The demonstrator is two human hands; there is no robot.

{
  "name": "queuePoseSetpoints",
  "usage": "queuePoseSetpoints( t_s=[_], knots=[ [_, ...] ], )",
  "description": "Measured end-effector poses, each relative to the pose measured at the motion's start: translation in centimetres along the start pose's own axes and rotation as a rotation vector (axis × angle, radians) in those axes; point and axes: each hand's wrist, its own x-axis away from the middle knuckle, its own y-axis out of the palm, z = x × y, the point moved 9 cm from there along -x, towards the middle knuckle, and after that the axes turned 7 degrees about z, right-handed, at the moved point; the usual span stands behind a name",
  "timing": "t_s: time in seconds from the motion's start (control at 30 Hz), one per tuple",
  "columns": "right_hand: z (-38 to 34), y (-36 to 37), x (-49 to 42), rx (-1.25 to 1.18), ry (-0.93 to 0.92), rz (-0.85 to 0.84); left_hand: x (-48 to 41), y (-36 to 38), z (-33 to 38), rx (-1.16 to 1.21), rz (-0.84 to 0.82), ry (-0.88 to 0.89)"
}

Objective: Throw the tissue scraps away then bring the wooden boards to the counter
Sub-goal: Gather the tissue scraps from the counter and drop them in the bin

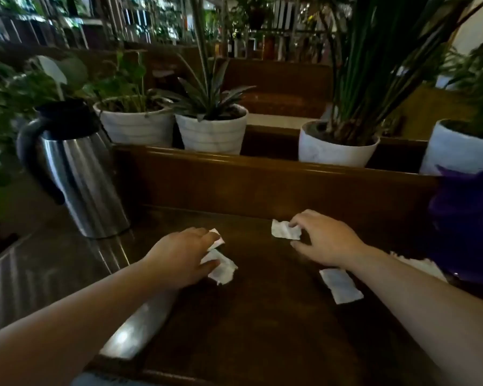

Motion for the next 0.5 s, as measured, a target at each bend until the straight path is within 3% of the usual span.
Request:
queuePoseSetpoints(
  t_s=[0.23, 0.5],
  knots=[
    [1.0, 3.3, -3.4, 0.048, 0.263, 0.010, -1.4, 2.9, -0.6, -0.048, -0.040, 0.201],
    [1.8, 4.8, -4.9, 0.104, 0.327, -0.021, -1.5, 5.1, -1.0, -0.067, -0.181, 0.271]
  ],
)
